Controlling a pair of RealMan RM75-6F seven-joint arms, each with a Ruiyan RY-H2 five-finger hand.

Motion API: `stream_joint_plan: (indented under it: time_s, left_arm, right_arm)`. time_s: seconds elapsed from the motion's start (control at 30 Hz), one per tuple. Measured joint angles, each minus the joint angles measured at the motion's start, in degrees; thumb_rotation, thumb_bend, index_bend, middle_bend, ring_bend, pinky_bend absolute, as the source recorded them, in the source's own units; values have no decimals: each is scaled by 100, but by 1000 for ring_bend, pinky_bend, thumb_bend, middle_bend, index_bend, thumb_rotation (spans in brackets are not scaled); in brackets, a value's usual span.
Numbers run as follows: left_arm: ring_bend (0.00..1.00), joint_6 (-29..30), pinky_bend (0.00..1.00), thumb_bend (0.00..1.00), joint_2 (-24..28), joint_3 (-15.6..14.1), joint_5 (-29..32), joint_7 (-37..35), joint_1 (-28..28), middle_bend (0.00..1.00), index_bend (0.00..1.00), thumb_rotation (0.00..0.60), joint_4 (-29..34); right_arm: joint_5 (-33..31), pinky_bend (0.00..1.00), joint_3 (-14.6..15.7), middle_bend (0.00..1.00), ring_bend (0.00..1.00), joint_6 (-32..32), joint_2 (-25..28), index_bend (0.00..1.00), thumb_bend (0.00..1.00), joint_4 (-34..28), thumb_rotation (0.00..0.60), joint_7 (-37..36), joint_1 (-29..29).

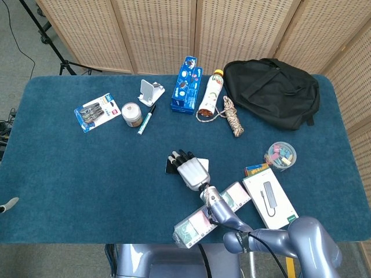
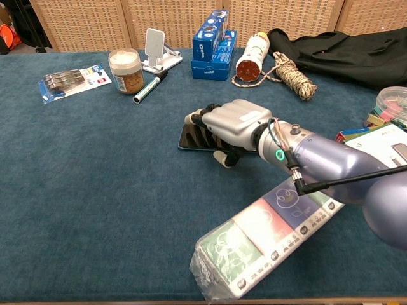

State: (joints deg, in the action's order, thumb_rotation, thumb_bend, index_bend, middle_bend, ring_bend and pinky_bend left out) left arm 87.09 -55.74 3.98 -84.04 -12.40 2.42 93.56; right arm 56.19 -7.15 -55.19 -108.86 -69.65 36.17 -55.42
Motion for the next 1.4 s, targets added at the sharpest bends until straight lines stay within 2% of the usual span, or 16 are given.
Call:
stream_joint_plan:
  time_s: [0.13,0.2,0.4,0.5,0.73,0.97,1.1,1.23,1.3,1.4]
  left_arm:
    - [0,-3,0,0,-3,-4,-9,10,2,0,0,600,1]
    - [0,5,0,0,-4,-4,-11,8,0,0,0,600,2]
    - [0,-4,0,0,-10,-6,-9,26,3,0,0,600,4]
    - [0,-6,0,0,-10,-10,-17,33,4,0,0,600,10]
    - [0,-4,0,0,-2,9,26,3,-2,0,0,600,2]
    - [0,-15,0,0,-11,4,15,31,7,0,0,600,4]
    - [0,-21,0,0,-8,6,26,16,6,0,0,600,1]
    - [0,-21,0,0,7,23,60,-45,2,0,0,600,-11]
    - [0,-23,0,0,20,34,83,-89,-1,0,0,600,-28]
    - [0,-26,0,0,37,39,94,-144,-7,0,0,600,-41]
  right_arm:
    - [247,184,15,167,88,-77,-59,188,639,244,600,-90,51]
    - [372,227,18,195,123,-95,-91,218,655,371,600,-184,81]
    - [758,264,-21,238,174,-171,-191,266,720,693,600,-509,134]
    - [865,282,-121,254,189,-148,-263,277,724,934,600,-590,99]
    - [919,293,-606,260,197,13,-392,281,717,1405,600,-702,-174]
    - [775,293,-906,249,197,271,-599,281,609,2092,600,-511,-493]
    - [698,293,-1042,218,197,438,-746,281,454,2673,600,-358,-707]
    - [463,293,-1343,211,192,644,-908,282,369,3367,600,-256,-954]
    - [456,293,-1384,210,190,658,-899,281,343,3446,600,-291,-980]
    - [533,293,-1380,209,188,587,-793,281,329,3238,600,-422,-949]
